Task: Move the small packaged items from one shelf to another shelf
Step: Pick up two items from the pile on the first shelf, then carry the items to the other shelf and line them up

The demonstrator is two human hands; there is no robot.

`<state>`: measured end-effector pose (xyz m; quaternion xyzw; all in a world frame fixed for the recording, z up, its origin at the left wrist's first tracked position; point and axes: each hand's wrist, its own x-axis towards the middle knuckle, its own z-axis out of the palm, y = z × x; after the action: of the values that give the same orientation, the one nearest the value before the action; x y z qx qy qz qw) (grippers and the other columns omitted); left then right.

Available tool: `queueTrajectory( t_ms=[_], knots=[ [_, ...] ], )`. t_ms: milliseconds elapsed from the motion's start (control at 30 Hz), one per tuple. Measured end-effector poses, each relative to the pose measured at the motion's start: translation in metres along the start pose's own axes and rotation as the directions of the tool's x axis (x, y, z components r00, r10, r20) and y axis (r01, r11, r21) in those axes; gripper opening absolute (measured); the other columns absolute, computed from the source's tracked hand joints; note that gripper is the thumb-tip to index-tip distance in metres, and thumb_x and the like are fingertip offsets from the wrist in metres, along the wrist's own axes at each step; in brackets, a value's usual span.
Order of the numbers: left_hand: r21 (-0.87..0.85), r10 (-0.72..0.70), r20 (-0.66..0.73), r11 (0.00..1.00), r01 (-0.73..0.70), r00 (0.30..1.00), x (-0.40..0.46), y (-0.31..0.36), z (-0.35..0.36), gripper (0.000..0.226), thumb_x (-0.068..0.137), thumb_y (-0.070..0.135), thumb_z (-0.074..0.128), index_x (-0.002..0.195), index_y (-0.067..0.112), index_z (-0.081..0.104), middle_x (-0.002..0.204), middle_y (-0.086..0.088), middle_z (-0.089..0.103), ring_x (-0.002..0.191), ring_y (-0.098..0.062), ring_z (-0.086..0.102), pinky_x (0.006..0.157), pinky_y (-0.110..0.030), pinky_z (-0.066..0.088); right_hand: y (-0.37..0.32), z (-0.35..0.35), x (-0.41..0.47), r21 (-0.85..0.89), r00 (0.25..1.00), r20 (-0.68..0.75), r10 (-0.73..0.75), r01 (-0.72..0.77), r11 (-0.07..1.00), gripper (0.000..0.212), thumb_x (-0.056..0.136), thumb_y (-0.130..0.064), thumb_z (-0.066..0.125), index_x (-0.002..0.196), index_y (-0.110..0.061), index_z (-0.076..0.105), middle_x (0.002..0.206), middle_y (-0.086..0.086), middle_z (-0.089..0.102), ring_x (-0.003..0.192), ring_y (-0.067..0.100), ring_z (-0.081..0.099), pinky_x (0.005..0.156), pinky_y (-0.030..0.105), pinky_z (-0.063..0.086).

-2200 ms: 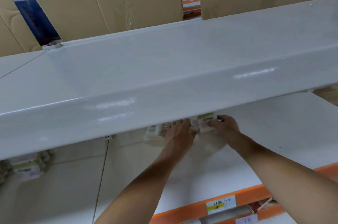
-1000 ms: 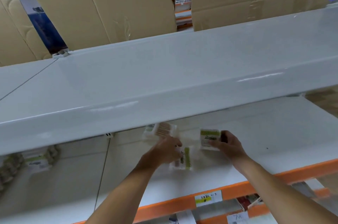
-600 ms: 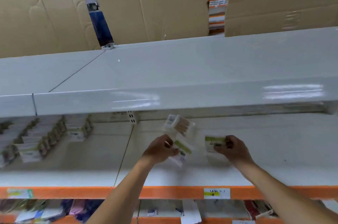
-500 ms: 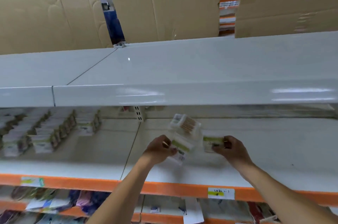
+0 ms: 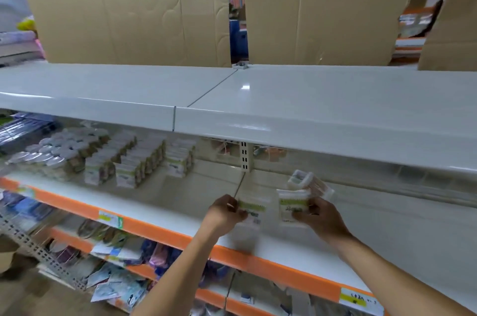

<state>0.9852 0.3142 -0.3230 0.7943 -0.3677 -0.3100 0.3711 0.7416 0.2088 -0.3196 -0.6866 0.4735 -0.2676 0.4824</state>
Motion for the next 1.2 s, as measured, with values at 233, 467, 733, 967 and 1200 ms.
queueTrajectory(
  t_ms=[233, 467, 733, 967, 1200],
  knots=[
    [0.022, -0.014, -0.037, 1.000, 0.015, 0.999, 0.026, -0.033, -0.052, 0.025, 0.079, 0.023, 0.079, 0.087, 0.016, 0.057, 0.091, -0.008, 0.072, 0.077, -0.026, 0.066, 0.069, -0.036, 0.054, -0.025, 0.056, 0.021, -0.047, 0.996, 0.048, -0.071, 0.073, 0.996, 0.022, 0.078, -0.012, 0.082, 0.093, -0.021, 0.069, 0.095, 0.000, 0.074, 0.091, 0.020, 0.071, 0.088, 0.048, 0.057],
    [0.018, -0.008, -0.120, 1.000, 0.010, 0.993, 0.063, -0.072, -0.126, 0.023, 0.082, 0.027, 0.077, 0.084, 0.026, 0.054, 0.087, 0.001, 0.068, 0.081, -0.019, 0.066, 0.065, -0.029, 0.049, -0.052, 0.132, 0.037, -0.059, 0.999, 0.004, -0.037, 0.037, 0.998, 0.026, 0.080, -0.020, 0.081, 0.100, -0.012, 0.067, 0.097, 0.001, 0.073, 0.089, 0.018, 0.070, 0.085, 0.044, 0.057],
    [0.008, 0.069, -0.226, 0.998, -0.069, 0.972, 0.102, -0.102, -0.190, 0.018, 0.085, 0.023, 0.075, 0.092, 0.023, 0.059, 0.084, 0.010, 0.062, 0.081, -0.014, 0.061, 0.063, -0.024, 0.042, -0.083, 0.214, 0.048, 0.045, 0.999, -0.046, -0.017, 0.019, 0.999, 0.022, 0.081, -0.020, 0.081, 0.096, -0.014, 0.067, 0.094, 0.000, 0.073, 0.087, 0.016, 0.070, 0.072, 0.028, 0.057],
    [0.017, 0.098, -0.242, 0.995, -0.097, 0.965, 0.133, -0.116, -0.213, 0.035, 0.090, 0.023, 0.071, 0.121, 0.009, 0.064, 0.109, -0.006, 0.070, 0.104, -0.024, 0.065, 0.083, -0.024, 0.042, -0.104, 0.265, 0.053, 0.094, 0.989, -0.137, -0.064, 0.077, 0.993, 0.021, 0.079, -0.020, 0.083, 0.092, -0.013, 0.068, 0.088, 0.000, 0.072, 0.079, 0.014, 0.071, 0.068, 0.028, 0.058],
    [0.054, 0.113, -0.214, 0.993, -0.104, 0.970, 0.152, -0.121, -0.213, 0.032, 0.093, 0.021, 0.064, 0.123, 0.010, 0.065, 0.115, -0.006, 0.070, 0.109, -0.024, 0.064, 0.085, -0.026, 0.044, -0.113, 0.290, 0.063, 0.065, 0.989, -0.115, -0.095, 0.102, 0.993, 0.021, 0.077, -0.021, 0.084, 0.088, -0.016, 0.067, 0.086, -0.002, 0.073, 0.076, 0.009, 0.072, 0.066, 0.023, 0.058]
  ],
)
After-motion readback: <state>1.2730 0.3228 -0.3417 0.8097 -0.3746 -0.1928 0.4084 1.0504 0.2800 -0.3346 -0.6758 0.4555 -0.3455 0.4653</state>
